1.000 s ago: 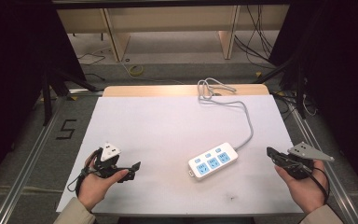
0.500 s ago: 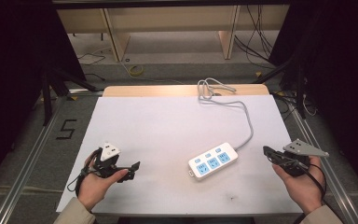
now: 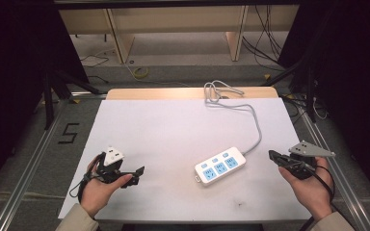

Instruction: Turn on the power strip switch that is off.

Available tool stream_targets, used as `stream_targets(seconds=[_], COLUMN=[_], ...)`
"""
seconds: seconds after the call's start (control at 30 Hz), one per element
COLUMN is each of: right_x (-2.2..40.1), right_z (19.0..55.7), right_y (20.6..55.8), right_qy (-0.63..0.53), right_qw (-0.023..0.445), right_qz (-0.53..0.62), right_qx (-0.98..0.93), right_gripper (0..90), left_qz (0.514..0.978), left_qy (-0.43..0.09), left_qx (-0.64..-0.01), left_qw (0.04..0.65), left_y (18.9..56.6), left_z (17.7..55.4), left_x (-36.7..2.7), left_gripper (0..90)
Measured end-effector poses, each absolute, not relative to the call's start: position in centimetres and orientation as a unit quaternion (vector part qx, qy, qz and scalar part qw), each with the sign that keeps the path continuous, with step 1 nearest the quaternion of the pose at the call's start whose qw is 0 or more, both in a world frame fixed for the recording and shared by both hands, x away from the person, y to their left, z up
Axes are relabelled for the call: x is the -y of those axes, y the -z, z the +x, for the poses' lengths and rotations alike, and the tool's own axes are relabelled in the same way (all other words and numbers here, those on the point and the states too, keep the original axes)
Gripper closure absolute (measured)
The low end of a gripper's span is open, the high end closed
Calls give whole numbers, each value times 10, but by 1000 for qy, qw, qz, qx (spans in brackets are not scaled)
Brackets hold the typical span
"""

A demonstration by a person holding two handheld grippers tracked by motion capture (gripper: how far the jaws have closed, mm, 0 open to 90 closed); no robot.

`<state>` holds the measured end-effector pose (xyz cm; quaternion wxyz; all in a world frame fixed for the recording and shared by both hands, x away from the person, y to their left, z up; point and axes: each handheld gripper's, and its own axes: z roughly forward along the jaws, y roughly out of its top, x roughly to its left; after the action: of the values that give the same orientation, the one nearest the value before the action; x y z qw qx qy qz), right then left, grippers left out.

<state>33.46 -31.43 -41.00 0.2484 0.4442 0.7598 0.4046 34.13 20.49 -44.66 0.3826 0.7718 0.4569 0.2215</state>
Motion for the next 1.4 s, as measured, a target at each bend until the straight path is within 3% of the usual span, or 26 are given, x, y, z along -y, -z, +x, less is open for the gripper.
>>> stream_targets(seconds=[1.4], right_x=[300], right_z=[349], right_y=[400], right_qy=[-383], right_qw=[216], right_qz=[445], right_qx=[-780], right_gripper=[900], left_qz=[771], left_qy=[-223], left_qx=[-458], left_qw=[382], left_y=[447], left_z=[342], left_x=[-205], left_gripper=[92])
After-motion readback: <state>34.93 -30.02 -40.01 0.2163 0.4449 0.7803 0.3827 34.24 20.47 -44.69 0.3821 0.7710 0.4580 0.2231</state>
